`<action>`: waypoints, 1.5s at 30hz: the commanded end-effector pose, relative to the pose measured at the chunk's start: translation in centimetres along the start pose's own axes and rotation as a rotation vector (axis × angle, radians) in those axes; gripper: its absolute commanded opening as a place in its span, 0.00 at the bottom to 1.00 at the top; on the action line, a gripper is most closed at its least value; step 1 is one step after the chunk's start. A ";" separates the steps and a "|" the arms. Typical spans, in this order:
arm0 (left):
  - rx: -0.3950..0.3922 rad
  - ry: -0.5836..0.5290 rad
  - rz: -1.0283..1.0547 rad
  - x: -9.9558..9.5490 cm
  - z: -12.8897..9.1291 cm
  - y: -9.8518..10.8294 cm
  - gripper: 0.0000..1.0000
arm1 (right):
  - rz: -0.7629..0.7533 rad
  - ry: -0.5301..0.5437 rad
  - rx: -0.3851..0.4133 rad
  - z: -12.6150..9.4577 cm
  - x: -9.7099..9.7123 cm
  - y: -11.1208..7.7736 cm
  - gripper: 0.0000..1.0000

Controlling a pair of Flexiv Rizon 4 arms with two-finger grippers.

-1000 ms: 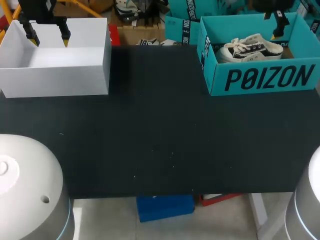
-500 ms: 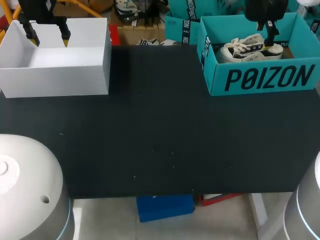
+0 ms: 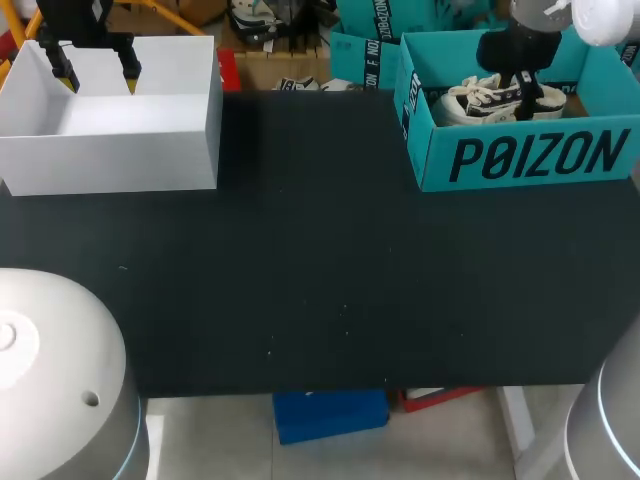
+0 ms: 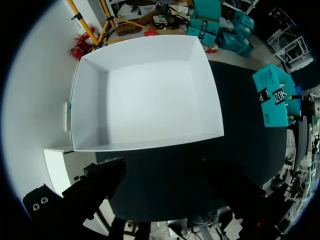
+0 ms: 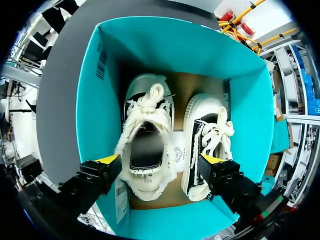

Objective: Take the shoe out of the shoebox, open the shoe tongue, remove and reinsert the insole, then place the shoe into the shoebox

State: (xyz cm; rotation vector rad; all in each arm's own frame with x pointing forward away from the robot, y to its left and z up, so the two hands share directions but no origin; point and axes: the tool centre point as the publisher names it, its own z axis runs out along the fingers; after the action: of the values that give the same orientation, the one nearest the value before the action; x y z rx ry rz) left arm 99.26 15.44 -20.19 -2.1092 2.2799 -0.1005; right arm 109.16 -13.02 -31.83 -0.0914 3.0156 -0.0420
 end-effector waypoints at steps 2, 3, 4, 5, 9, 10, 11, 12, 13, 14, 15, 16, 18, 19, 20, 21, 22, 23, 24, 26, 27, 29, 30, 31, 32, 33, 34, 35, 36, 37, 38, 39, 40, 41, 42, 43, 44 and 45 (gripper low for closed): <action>0.001 -0.001 -0.001 0.0 0.0 0.1 1.00 | 0.000 0.027 -0.003 2.0 -1.4 0.0 1.00; 0.001 -0.001 -0.001 0.0 0.0 0.1 1.00 | -0.001 0.033 -0.002 2.3 -1.5 0.0 1.00; 0.001 -0.001 -0.001 0.0 0.0 0.1 1.00 | -0.002 0.036 0.000 2.5 -1.6 -0.1 1.00; 0.001 -0.001 -0.001 0.0 0.0 0.1 1.00 | -0.003 0.037 0.001 2.8 -1.7 -0.2 1.00; 0.001 -0.001 -0.001 0.0 0.0 0.1 1.00 | 0.002 0.054 0.005 3.7 -2.2 -0.8 0.50; 0.001 -0.001 -0.001 0.0 0.0 0.1 1.00 | 0.003 0.059 0.006 3.7 -2.2 -0.9 0.48; 0.001 -0.001 -0.001 0.0 0.0 0.1 1.00 | 0.003 0.061 0.006 3.9 -2.3 -0.9 0.49; 0.001 -0.001 -0.001 0.0 0.0 0.1 1.00 | 0.002 0.067 0.006 4.1 -2.3 -1.0 0.48; 0.001 -0.001 -0.001 0.0 0.0 0.1 1.00 | 0.003 0.071 0.007 4.3 -2.3 -1.1 0.47; 0.001 -0.001 -0.001 0.0 0.0 0.1 1.00 | 0.005 0.077 0.008 4.6 -2.3 -1.3 0.47; 0.001 -0.001 -0.001 0.0 0.0 0.1 1.00 | 0.009 0.081 0.005 4.8 -2.4 -1.4 0.47; 0.001 -0.001 -0.001 0.0 0.0 0.1 1.00 | 0.010 0.085 0.005 5.1 -2.4 -1.5 0.48; 0.001 -0.001 -0.001 0.0 0.0 0.1 1.00 | 0.013 0.090 -0.003 5.6 -2.3 -1.7 0.48; 0.001 -0.001 -0.001 0.0 0.0 0.1 1.00 | 0.014 0.094 -0.005 5.8 -2.3 -1.7 0.48; 0.001 -0.001 -0.001 0.0 0.0 0.1 1.00 | 0.014 0.098 -0.006 6.0 -2.2 -1.7 0.48; 0.001 -0.001 -0.001 0.0 0.0 0.1 1.00 | 0.016 0.102 -0.009 6.3 -2.2 -1.8 0.48; 0.001 -0.001 -0.001 0.0 0.0 0.1 1.00 | 0.017 0.105 -0.008 6.5 -2.2 -1.8 0.47; 0.001 -0.001 -0.001 0.0 0.0 0.1 1.00 | 0.018 0.109 -0.010 6.7 -2.2 -1.9 0.47; 0.001 -0.001 -0.001 0.0 0.0 0.1 1.00 | 0.020 0.112 -0.012 6.9 -2.2 -1.9 0.47; 0.001 -0.001 -0.001 0.0 0.0 0.1 1.00 | 0.019 0.120 -0.011 7.2 -2.2 -1.9 0.46; 0.001 -0.001 -0.001 0.0 0.0 0.1 1.00 | 0.020 0.122 -0.011 7.3 -2.2 -2.0 0.46; 0.001 -0.001 -0.001 0.0 0.0 0.1 1.00 | 0.020 0.126 -0.013 7.6 -2.3 -2.0 0.46; 0.001 -0.001 -0.001 0.0 0.0 0.1 1.00 | 0.020 0.129 -0.015 7.7 -2.3 -1.9 0.46; 0.001 -0.001 -0.001 0.0 0.0 0.1 1.00 | 0.020 0.130 -0.015 7.9 -2.3 -1.9 0.46; 0.001 -0.001 -0.001 0.0 0.0 0.1 1.00 | 0.021 0.131 -0.016 8.0 -2.3 -1.9 0.46; 0.001 -0.001 -0.001 0.0 0.0 0.1 1.00 | 0.022 0.133 -0.018 8.2 -2.2 -1.9 0.46; 0.001 -0.001 -0.001 0.0 0.0 0.1 1.00 | 0.023 0.136 -0.019 8.3 -2.2 -1.8 0.47; 0.001 -0.001 -0.001 0.0 0.0 0.1 1.00 | 0.024 0.137 -0.020 8.4 -2.1 -1.7 0.47; 0.001 -0.001 -0.001 0.0 0.0 0.1 1.00 | 0.025 0.138 -0.022 8.6 -2.0 -1.7 0.47; 0.001 -0.001 -0.001 0.0 0.0 0.1 1.00 | 0.025 0.139 -0.023 8.8 -1.9 -1.6 0.47; 0.001 -0.001 -0.001 0.0 0.0 0.1 1.00 | 0.025 0.141 -0.025 8.9 -1.7 -1.4 0.47; 0.001 -0.001 -0.001 0.0 0.0 0.1 1.00 | 0.026 0.143 -0.028 8.9 -1.7 -1.4 0.47; 0.001 -0.001 -0.001 0.0 0.0 0.1 1.00 | 0.027 0.144 -0.030 9.1 -1.5 -1.3 0.47; 0.001 -0.001 -0.001 0.0 0.0 0.1 1.00 | 0.027 0.144 -0.032 9.3 -1.4 -1.3 0.47; 0.001 -0.001 -0.001 0.0 0.0 0.1 1.00 | 0.027 0.144 -0.034 9.4 -1.4 -1.3 0.47; 0.001 -0.001 -0.001 0.0 0.0 0.1 1.00 | 0.030 0.144 -0.035 9.5 -1.4 -1.3 0.47; 0.001 -0.001 -0.001 0.0 0.0 0.1 1.00 | 0.031 0.144 -0.035 9.6 -1.3 -1.3 0.45; 0.001 -0.001 -0.001 0.0 0.0 0.1 1.00 | 0.030 0.141 -0.034 9.7 -1.3 -1.3 0.40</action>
State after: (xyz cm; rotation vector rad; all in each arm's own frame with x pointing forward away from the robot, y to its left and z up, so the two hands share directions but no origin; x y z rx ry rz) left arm 99.25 15.44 -20.19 -2.1092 2.2798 -0.1006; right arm 111.55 -14.55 -40.71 -0.0493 3.1583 0.0054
